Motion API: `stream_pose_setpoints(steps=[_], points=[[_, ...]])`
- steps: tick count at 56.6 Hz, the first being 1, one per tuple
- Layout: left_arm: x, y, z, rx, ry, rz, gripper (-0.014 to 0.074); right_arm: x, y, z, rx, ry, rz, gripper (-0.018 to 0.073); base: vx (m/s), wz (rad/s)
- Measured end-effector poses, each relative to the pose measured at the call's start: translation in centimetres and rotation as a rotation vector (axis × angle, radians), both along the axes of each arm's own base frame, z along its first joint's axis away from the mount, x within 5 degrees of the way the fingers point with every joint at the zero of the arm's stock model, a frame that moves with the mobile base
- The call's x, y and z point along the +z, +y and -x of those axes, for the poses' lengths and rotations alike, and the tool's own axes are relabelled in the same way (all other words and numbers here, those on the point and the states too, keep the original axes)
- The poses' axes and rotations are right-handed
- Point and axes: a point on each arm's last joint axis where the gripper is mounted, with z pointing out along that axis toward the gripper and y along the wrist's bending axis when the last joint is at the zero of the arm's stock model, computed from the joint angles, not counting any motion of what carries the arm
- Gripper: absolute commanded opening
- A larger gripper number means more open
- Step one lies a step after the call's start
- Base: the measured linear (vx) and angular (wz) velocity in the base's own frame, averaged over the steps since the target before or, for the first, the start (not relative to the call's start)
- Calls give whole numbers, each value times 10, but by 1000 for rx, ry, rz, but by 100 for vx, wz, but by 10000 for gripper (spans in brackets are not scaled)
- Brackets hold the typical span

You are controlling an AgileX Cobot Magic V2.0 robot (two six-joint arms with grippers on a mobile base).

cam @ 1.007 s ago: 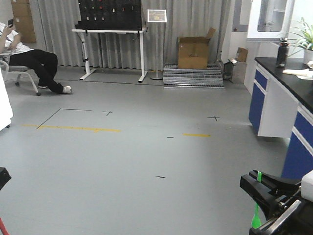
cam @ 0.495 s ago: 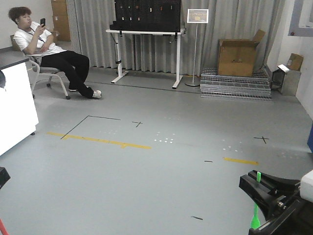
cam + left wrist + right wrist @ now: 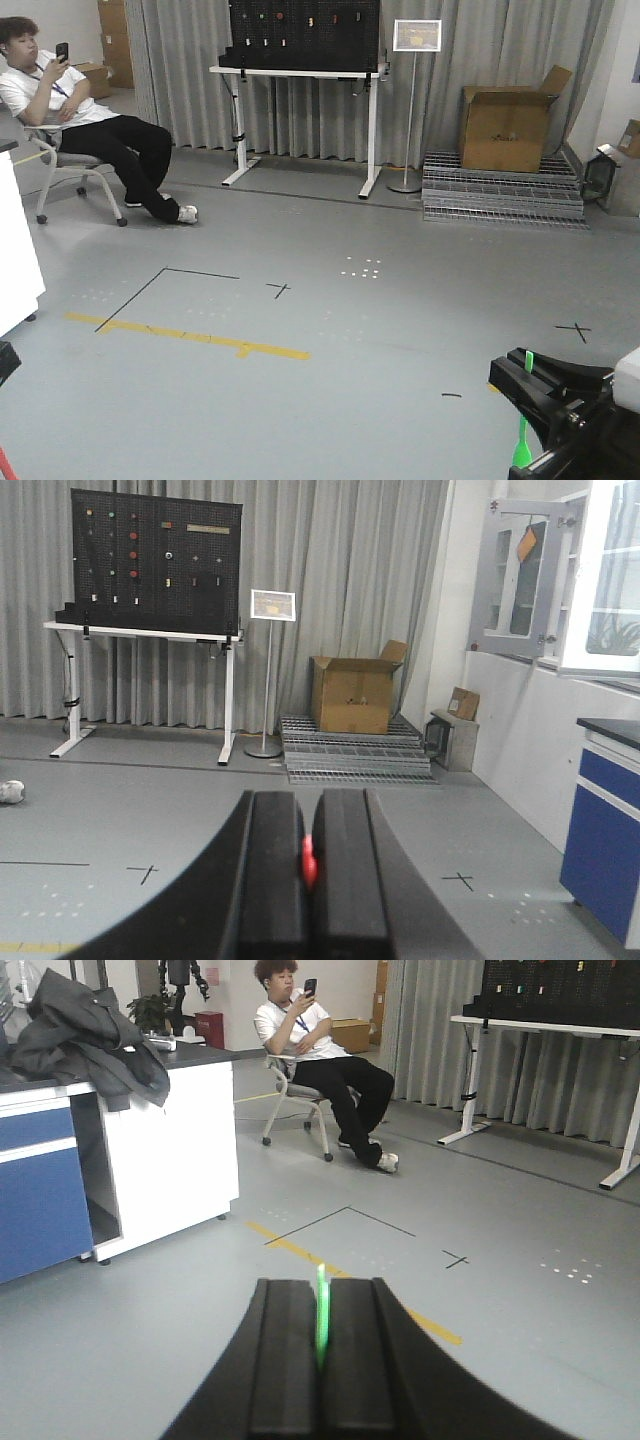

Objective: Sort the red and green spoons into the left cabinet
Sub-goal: 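Drive the base away from the bench holding both spoons, then drive to the open cabinet and face the blue tray on the shelf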

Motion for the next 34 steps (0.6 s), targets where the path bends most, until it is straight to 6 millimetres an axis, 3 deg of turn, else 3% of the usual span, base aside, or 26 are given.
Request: stream_pose_setpoints(steps=[34], points=[[0,0,0,0,1,0,0,0,0,0,0,0,0,-6,80,-11]])
